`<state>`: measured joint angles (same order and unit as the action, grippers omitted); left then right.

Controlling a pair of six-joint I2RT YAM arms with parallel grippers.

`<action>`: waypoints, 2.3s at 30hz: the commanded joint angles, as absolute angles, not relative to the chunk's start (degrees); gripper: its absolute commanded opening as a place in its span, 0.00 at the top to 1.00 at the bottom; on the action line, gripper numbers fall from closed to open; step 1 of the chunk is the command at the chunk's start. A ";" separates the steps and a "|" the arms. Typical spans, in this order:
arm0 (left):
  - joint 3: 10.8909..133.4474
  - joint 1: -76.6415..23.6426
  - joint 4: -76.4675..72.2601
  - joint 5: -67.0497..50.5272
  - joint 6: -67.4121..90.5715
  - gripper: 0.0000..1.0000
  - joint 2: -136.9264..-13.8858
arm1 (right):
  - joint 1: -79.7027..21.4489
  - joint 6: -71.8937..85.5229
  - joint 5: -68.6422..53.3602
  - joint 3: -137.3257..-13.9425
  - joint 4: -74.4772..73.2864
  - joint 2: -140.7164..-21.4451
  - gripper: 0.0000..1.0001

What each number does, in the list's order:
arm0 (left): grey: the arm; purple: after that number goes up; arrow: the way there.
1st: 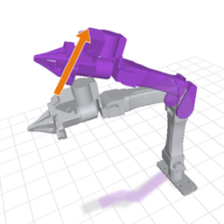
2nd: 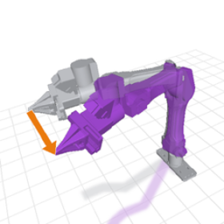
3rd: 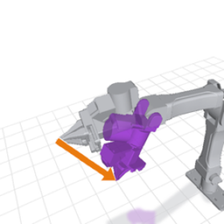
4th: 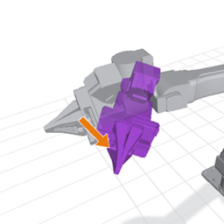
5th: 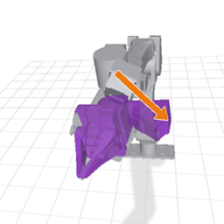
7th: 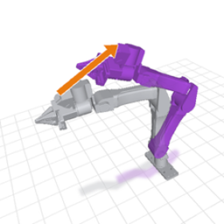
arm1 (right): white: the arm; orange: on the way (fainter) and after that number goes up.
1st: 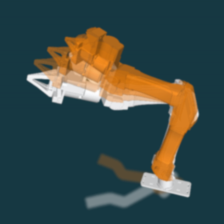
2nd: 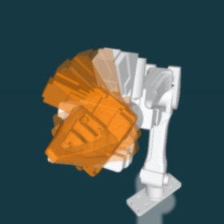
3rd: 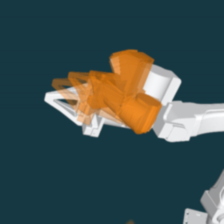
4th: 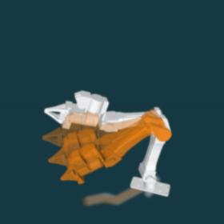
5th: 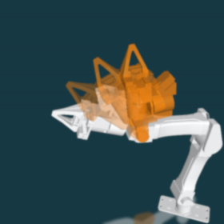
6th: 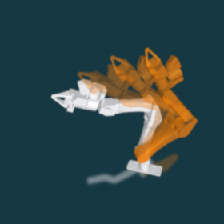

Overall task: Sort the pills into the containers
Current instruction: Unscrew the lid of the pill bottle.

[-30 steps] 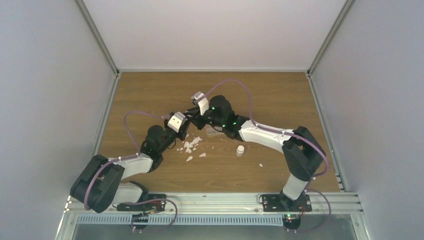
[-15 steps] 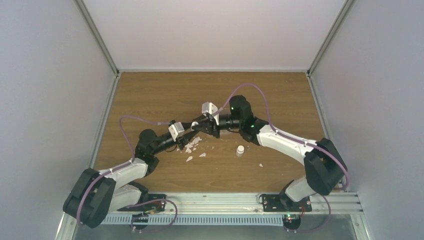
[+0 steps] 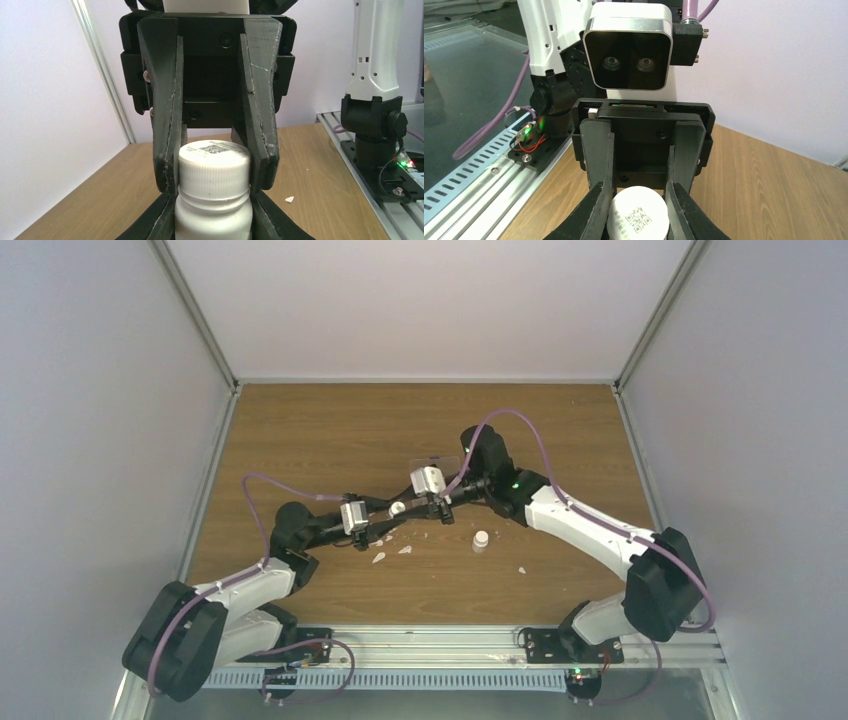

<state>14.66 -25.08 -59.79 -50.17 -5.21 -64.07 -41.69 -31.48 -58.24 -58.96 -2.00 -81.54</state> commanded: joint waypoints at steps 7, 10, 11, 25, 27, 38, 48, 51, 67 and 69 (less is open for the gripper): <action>14.59 -21.53 -57.36 -33.30 -2.83 0.33 -63.80 | -42.62 -17.59 -54.70 -57.56 5.26 -81.10 0.01; 14.52 -21.62 -56.95 -29.34 -2.46 0.33 -63.72 | -42.63 -8.17 -43.89 -59.39 9.07 -82.73 0.00; 14.50 -21.62 -56.83 -27.66 -2.23 0.33 -63.78 | -42.63 -5.87 -41.04 -60.37 9.14 -83.54 0.00; 14.77 -23.84 -57.57 -16.52 -2.88 0.33 -66.70 | -42.82 18.73 -18.84 -65.07 15.03 -91.95 0.00; 14.85 -24.29 -57.52 -15.44 -3.01 0.33 -66.86 | -43.08 20.96 -17.18 -65.89 14.58 -93.02 0.00; 16.06 -25.49 -56.84 -10.96 -3.95 0.33 -68.95 | -46.91 23.50 -16.70 -67.15 14.40 -94.22 0.00; 16.08 -25.93 -56.69 -10.10 -4.13 0.33 -68.75 | -48.35 22.93 -15.83 -69.43 12.04 -97.58 0.00; 16.17 -25.93 -56.69 -9.97 -4.26 0.33 -69.07 | -48.34 23.03 -15.74 -69.60 11.87 -98.19 0.00; 16.35 -25.93 -56.08 -9.56 -4.57 0.33 -69.21 | -48.55 22.50 -17.90 -68.83 13.18 -98.70 0.13; 16.35 -25.95 -55.80 -9.48 -4.64 0.33 -69.25 | -48.66 22.21 -18.25 -68.90 12.98 -98.79 0.13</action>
<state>14.94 -25.65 -54.33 -10.46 -3.66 -68.86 -47.92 22.79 -17.10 -68.27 11.55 -97.51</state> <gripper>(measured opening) 0.725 0.876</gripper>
